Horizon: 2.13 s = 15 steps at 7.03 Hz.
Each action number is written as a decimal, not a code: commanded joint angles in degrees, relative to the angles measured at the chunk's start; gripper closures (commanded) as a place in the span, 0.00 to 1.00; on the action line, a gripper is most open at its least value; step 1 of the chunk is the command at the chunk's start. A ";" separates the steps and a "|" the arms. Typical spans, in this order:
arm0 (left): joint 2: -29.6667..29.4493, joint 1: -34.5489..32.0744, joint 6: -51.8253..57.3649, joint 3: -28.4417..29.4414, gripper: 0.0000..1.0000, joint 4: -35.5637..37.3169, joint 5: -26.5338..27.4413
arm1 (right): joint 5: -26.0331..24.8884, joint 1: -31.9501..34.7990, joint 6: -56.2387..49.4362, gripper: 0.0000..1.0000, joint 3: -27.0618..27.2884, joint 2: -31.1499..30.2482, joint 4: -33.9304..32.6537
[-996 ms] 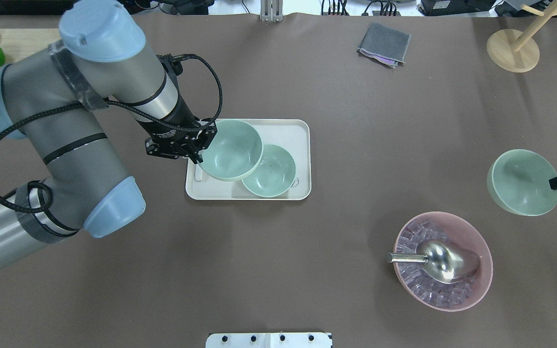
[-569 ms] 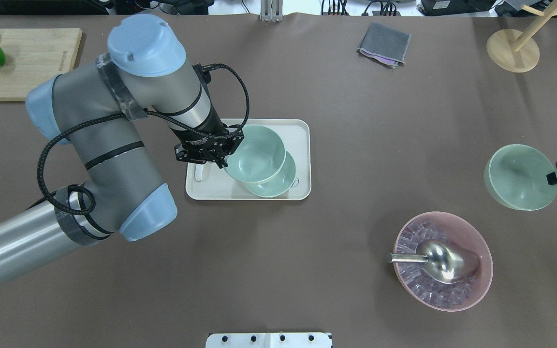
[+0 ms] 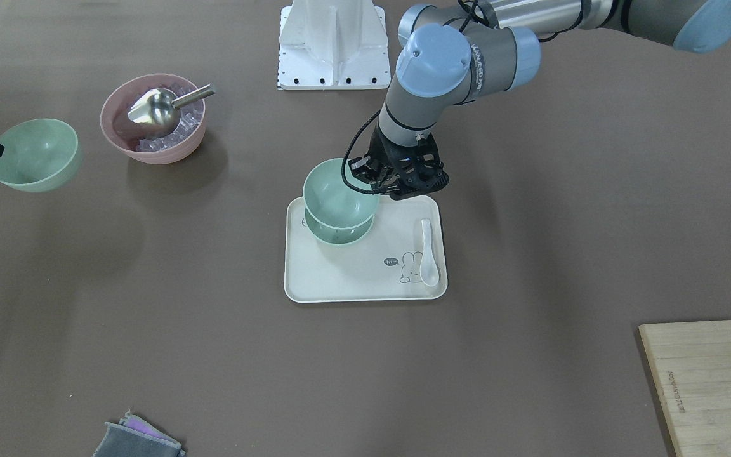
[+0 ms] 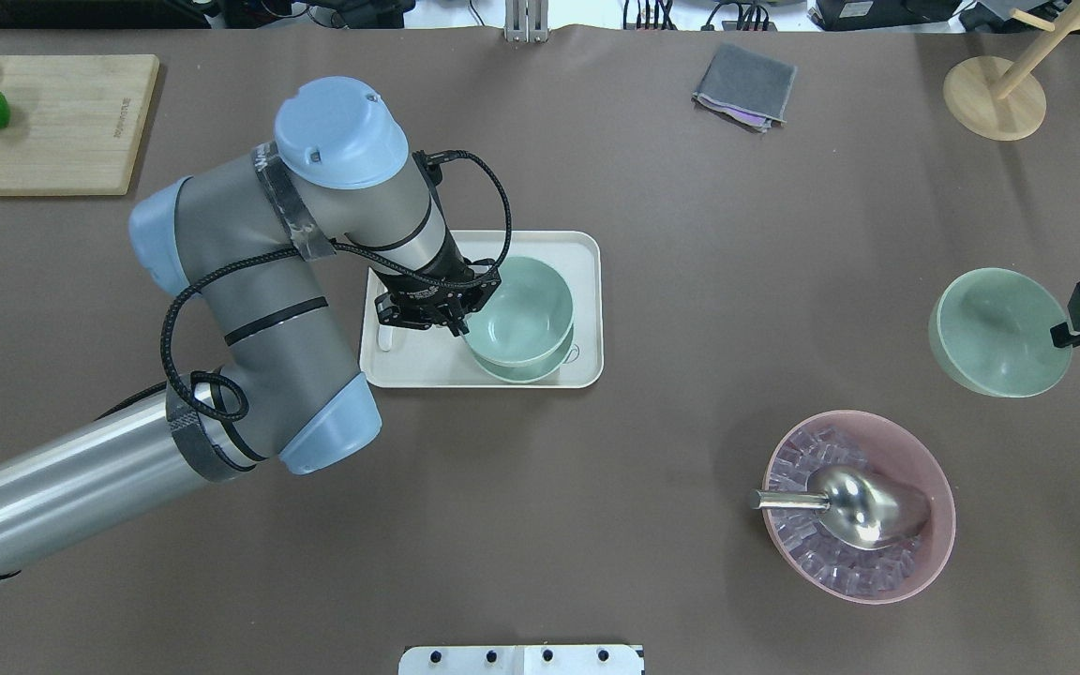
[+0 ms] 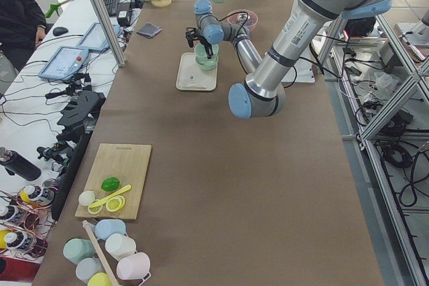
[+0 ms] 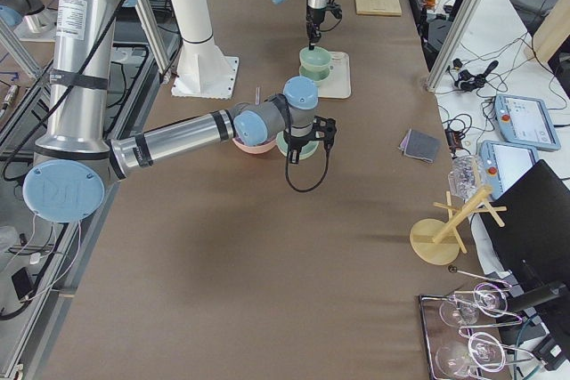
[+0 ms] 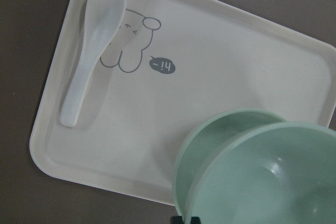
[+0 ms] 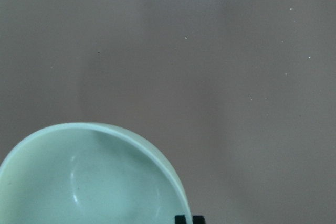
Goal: Stack green bowls together
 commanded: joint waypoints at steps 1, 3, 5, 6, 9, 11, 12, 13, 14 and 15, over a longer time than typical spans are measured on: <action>-0.04 1.06 -0.10 1.39 1.00 -1.00 0.90 | 0.11 0.01 0.00 1.00 0.24 0.12 0.01; -0.13 1.67 -1.06 1.84 1.00 -1.97 1.60 | 0.11 0.01 0.00 1.00 0.15 0.12 0.01; -0.13 1.67 -0.97 3.06 1.00 -3.62 1.60 | 0.11 0.01 0.00 1.00 0.16 0.03 0.01; -0.13 1.67 -0.97 3.50 1.00 -4.16 1.60 | 0.11 0.01 0.00 1.00 0.15 0.03 0.01; -0.48 1.67 -0.89 4.12 1.00 -4.16 1.95 | 0.02 0.01 0.00 1.00 0.15 -0.06 -0.07; -0.57 1.67 -0.71 4.74 1.00 -4.25 1.95 | 0.02 0.09 0.00 1.00 0.24 -0.06 0.01; -0.66 1.67 -0.71 4.74 1.00 -4.34 1.95 | 0.02 0.09 0.00 1.00 0.24 -0.06 0.01; -0.66 1.67 -0.71 4.83 1.00 -4.34 1.95 | 0.02 0.09 0.00 1.00 0.24 -0.06 0.01; -0.83 1.67 -0.71 5.44 1.00 -4.51 1.95 | 0.11 0.01 0.00 1.00 0.16 -0.06 -0.07; -0.92 1.67 -0.71 5.96 1.00 -5.13 2.04 | 0.11 0.01 0.00 1.00 0.24 -0.06 0.01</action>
